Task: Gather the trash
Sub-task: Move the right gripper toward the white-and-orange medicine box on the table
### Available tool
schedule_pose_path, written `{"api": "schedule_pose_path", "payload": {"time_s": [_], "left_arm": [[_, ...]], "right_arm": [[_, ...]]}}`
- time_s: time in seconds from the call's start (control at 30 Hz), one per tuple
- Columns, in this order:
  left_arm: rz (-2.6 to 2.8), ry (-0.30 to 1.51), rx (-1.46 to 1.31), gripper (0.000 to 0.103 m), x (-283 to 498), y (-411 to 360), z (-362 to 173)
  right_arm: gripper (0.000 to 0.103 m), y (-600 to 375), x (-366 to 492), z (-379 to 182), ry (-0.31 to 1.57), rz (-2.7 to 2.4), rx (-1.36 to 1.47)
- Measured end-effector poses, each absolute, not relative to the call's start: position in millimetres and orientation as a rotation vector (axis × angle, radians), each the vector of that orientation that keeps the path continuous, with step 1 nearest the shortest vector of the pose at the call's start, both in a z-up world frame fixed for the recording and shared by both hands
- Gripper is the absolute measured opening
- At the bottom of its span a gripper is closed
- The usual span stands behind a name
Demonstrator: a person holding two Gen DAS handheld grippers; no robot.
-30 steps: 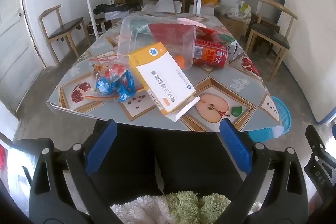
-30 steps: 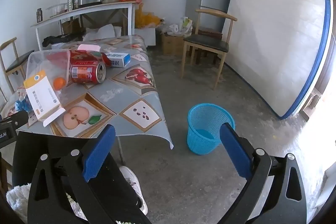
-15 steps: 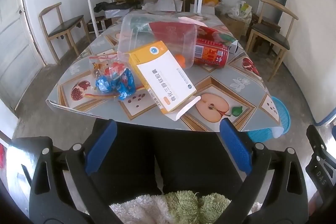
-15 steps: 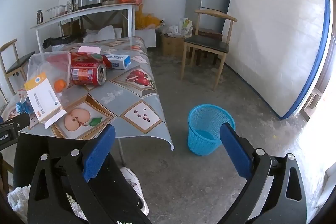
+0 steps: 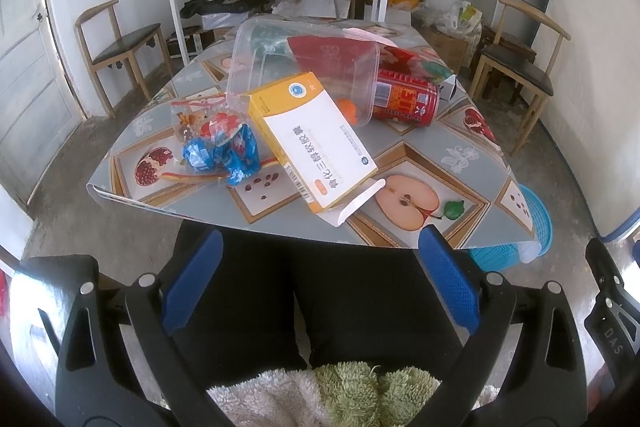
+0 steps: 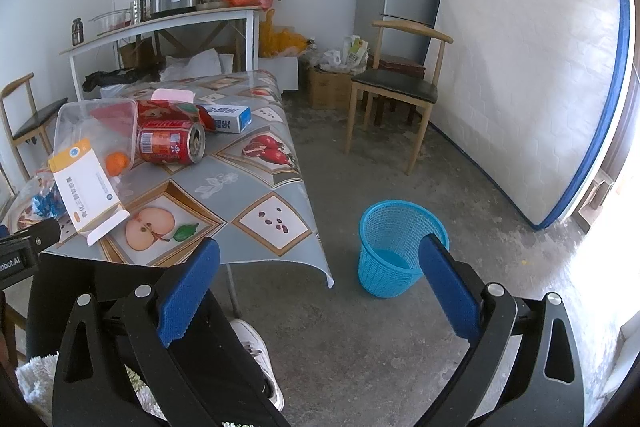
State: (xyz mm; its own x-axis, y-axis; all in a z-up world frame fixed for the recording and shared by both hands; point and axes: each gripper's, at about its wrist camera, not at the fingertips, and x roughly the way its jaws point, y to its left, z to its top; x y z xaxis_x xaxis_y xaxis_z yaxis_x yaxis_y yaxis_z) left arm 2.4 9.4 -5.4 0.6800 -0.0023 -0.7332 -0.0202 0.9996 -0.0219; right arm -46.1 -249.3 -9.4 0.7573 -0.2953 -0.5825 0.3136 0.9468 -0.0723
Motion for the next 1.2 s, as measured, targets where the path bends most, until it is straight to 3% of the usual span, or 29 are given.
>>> {"api": "schedule_pose_path", "payload": {"time_s": [1.2], "left_arm": [[0.010,0.826,-0.036,0.094,0.3,13.2,-7.6]], "right_arm": [[0.097,-246.9,-46.6,-8.7,0.628,-0.331,0.032]]}}
